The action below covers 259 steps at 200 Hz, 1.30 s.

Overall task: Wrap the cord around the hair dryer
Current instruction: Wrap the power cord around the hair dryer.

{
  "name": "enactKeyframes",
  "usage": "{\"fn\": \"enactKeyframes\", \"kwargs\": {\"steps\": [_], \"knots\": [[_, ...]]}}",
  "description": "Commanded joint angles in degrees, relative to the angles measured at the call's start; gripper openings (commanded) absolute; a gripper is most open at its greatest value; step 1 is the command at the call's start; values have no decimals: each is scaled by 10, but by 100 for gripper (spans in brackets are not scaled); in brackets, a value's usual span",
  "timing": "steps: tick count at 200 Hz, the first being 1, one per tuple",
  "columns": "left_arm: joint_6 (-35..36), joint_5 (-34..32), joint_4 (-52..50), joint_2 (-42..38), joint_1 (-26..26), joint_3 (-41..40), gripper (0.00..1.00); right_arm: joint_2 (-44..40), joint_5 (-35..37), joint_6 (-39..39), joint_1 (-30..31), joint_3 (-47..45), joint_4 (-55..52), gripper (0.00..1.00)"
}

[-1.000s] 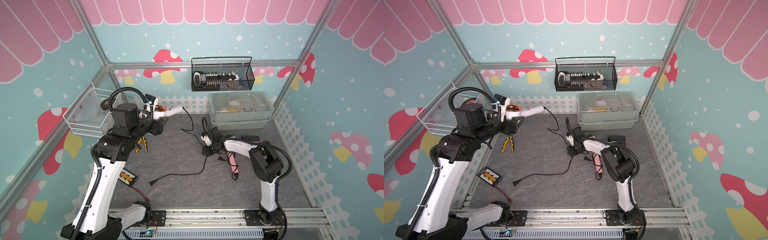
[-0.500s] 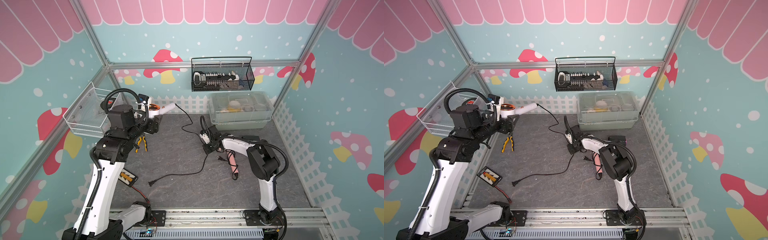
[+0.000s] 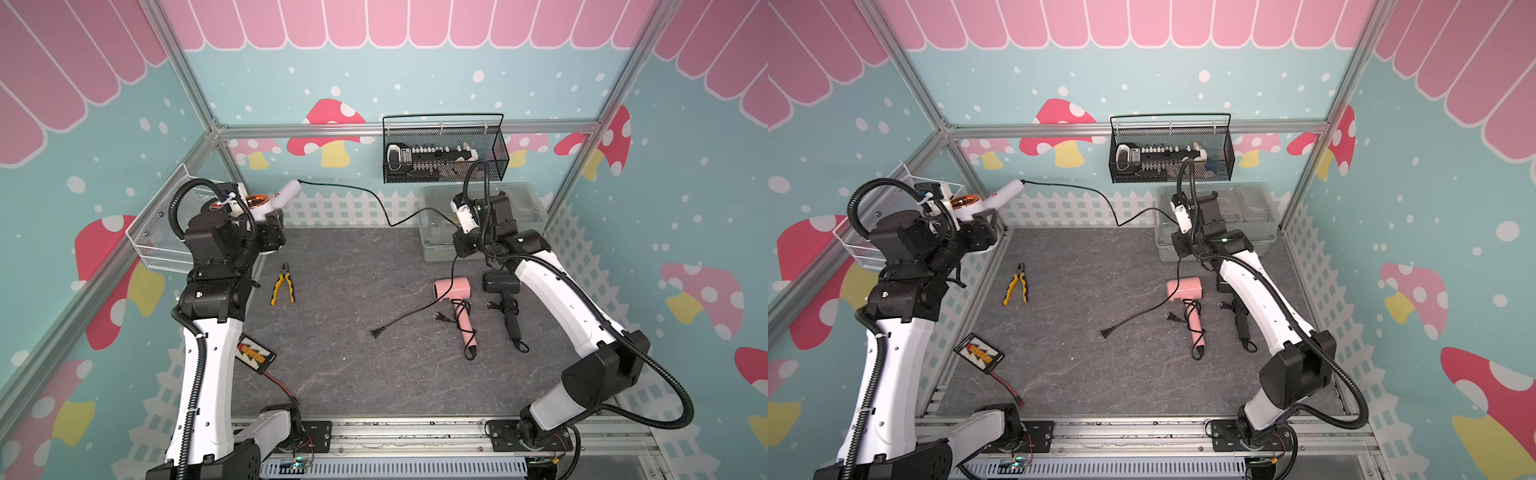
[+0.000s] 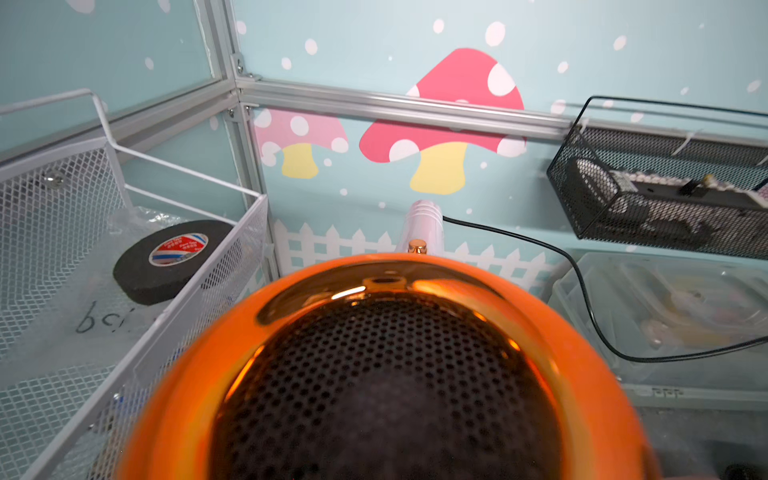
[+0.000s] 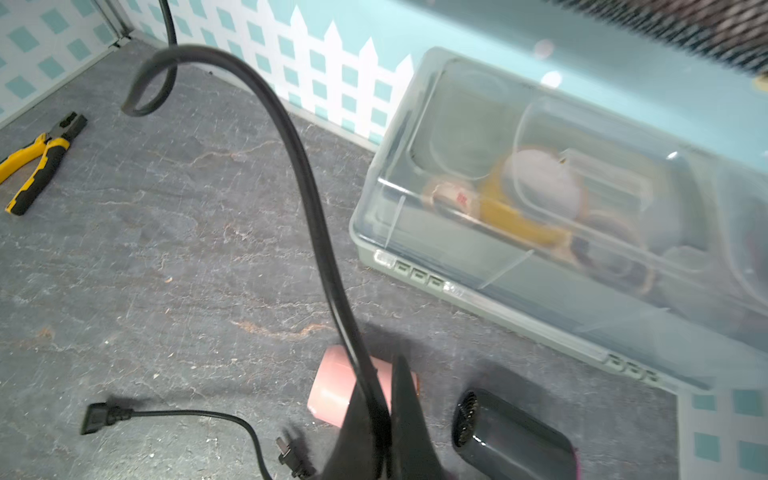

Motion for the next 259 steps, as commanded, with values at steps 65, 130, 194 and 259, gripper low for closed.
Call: {"fn": "enactKeyframes", "kwargs": {"steps": [65, 130, 194, 259], "knots": [[-43, 223, 145, 4, 11, -62, 0, -49, -7, -100, 19, 58, -59, 0], [-73, 337, 243, 41, -14, -119, 0, 5, -75, -235, 43, 275, -107, 0], [-42, 340, 255, 103, -67, -123, 0, 104, -128, -369, 86, 493, -223, 0], [-72, 444, 351, 132, -132, -175, 0, 129, -90, -425, 118, 507, -220, 0]]}}
